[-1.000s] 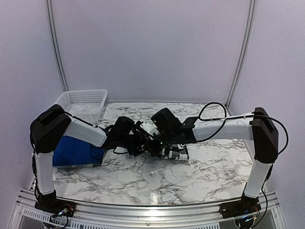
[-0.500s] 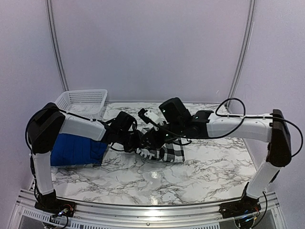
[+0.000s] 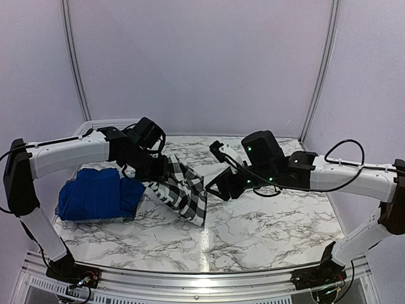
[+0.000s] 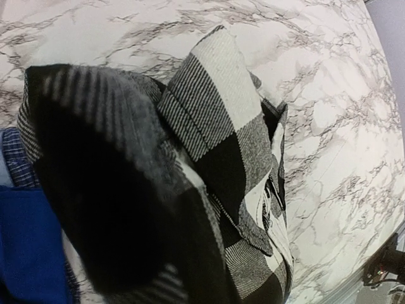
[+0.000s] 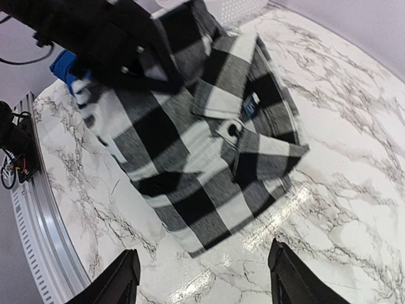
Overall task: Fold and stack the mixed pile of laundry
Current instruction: Place the square-folded shirt at the corner of the board.
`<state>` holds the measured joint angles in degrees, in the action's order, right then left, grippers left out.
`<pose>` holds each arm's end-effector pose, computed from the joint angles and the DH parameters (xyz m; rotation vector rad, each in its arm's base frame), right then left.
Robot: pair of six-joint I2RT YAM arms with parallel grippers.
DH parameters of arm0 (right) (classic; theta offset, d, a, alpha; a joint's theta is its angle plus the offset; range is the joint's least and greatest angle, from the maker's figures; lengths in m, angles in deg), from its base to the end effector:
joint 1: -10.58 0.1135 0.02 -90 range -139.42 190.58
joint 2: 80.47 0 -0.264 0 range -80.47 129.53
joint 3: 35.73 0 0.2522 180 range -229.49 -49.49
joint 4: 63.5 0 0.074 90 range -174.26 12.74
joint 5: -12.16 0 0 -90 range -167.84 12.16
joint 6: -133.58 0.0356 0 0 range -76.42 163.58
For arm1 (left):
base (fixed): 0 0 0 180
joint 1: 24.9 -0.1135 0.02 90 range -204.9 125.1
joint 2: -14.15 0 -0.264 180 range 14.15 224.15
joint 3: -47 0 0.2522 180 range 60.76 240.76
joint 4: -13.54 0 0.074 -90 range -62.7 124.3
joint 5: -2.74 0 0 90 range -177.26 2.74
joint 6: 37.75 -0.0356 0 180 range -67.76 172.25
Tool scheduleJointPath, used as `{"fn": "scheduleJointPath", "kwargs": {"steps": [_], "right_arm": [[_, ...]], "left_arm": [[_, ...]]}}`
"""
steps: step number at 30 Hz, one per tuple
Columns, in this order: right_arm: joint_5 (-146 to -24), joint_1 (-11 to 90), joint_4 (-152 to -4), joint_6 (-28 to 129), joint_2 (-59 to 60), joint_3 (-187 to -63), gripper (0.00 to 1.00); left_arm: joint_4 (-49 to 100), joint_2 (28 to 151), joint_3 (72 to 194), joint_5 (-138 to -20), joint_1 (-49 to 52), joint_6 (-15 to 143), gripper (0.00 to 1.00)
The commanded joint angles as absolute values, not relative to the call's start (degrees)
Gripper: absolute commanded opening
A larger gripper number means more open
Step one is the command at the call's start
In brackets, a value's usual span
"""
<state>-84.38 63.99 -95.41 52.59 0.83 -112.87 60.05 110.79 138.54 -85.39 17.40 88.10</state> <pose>0.1875 0.2594 0.2918 -0.9281 2.0978 0.7165 0.2727 -0.2497 0.2674 0.1596 2.5721 -0.5982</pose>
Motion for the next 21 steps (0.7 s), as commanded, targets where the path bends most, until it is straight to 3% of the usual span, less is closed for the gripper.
{"fn": "scheduleJointPath", "kwargs": {"steps": [1, 9, 21], "right_arm": [[-82.1, 62.9, -96.3, 55.2, -3.3, -110.4, 0.68], [-81.4, 59.8, -96.6, 56.0, -8.2, -106.4, 0.80], [-81.5, 59.0, -95.9, 55.5, -8.2, -106.4, 0.83]], "left_arm": [[70.3, 105.7, 141.4, -89.6, 16.6, 81.4, 0.00], [75.9, 100.7, 144.7, -92.8, 16.2, 78.5, 0.00], [77.6, 95.0, 147.4, -92.8, 14.3, 78.3, 0.00]]}}
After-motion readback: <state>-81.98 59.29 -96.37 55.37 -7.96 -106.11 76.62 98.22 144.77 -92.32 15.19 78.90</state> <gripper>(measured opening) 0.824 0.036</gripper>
